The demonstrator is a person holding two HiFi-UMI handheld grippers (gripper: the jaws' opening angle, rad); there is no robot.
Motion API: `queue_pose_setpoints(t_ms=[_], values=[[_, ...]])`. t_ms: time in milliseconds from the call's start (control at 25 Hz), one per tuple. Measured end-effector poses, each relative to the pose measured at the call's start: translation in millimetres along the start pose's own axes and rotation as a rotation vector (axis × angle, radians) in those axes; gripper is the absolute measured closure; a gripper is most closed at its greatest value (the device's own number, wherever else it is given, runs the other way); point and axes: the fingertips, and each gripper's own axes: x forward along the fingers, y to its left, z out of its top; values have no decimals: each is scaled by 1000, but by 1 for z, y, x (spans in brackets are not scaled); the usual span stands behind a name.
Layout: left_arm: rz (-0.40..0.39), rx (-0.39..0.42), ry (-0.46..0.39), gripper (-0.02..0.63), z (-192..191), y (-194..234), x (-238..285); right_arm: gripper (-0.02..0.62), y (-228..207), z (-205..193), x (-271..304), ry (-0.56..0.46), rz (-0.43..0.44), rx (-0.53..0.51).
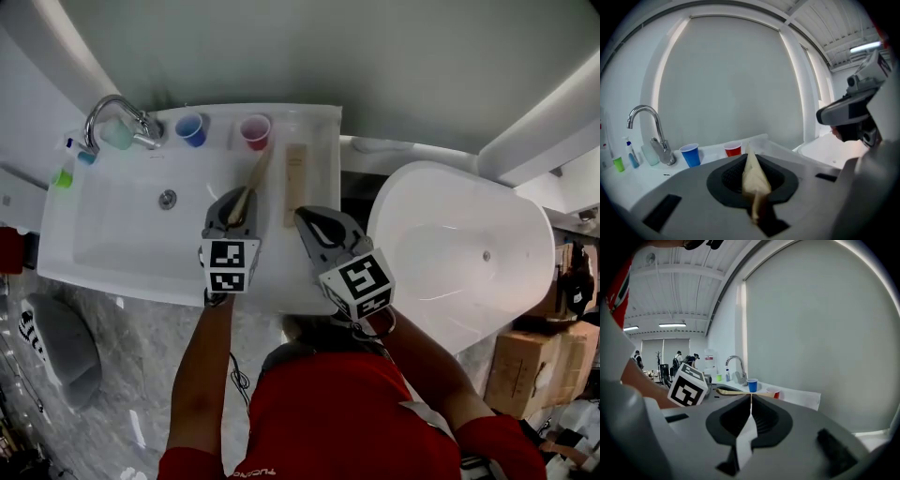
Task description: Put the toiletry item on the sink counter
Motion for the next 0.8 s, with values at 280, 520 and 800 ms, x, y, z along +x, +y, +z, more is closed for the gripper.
queue_pose_setpoints(t_ms=[280, 520, 800], values=[[-38, 131, 140, 558, -22, 0, 44, 565, -13, -1, 4, 6, -18, 23], [-41, 186, 174, 558, -29, -4, 58, 566, -13, -2, 10, 10, -10, 31], [-67, 241, 209, 531, -42, -19, 57, 565, -12, -7, 15, 21, -5, 39]])
